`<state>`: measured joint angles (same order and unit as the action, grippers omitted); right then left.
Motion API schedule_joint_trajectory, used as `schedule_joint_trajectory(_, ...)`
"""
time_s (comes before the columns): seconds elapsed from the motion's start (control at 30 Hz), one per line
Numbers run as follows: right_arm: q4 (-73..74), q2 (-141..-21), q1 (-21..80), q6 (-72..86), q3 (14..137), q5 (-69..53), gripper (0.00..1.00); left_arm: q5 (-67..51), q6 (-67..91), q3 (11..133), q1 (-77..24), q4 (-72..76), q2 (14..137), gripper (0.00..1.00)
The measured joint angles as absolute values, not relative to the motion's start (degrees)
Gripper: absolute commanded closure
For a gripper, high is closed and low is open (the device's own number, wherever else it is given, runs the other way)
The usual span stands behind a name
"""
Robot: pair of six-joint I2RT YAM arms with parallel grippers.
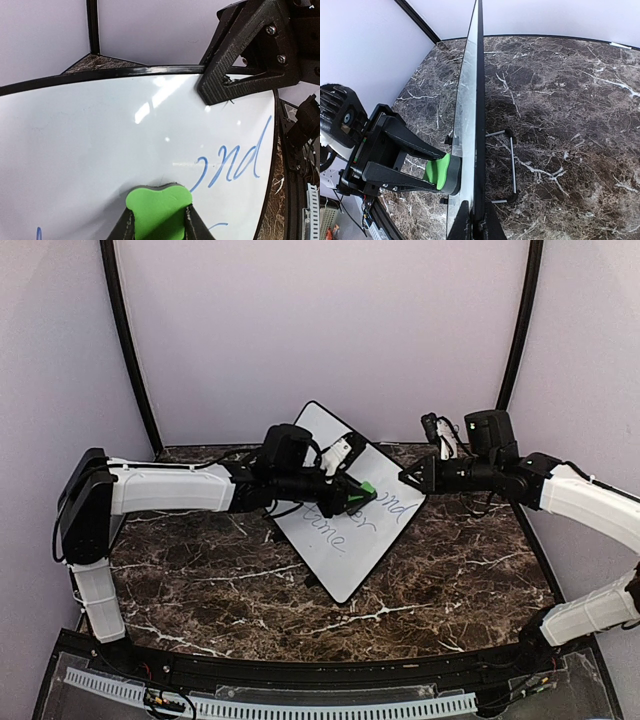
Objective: Erase the whiteboard
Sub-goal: Erase the whiteboard from the whiteboard stand.
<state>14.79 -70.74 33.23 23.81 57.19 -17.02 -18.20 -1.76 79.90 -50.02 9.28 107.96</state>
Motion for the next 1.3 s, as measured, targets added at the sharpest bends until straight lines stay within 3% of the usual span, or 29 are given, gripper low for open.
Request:
schedule_joint_trajectory(0.47,14.61,-70.74,33.23,23.83,57.19,-17.1,1.0,-20.23,-0.95,87.77,-48.77,3.79,110.48,0.94)
schedule_joint_trajectory(0.73,14.59,-70.83,33.23,23.83,57.19,-17.15,1.0,-20.53,2.55,76.03,-48.77,10.87,106.83,0.94)
schedule_joint_trajectory(0.93,14.48,-70.85,33.23,23.83,57.19,-17.26,1.0,-19.94,3.29,74.11,-48.97,12.51,106.19,0.94)
schedule_joint_trajectory(1.3,14.57,-70.72,33.23,23.83,57.08,-16.88,1.0,-20.67,2.5,86.74,-49.45,5.37,110.37,0.94)
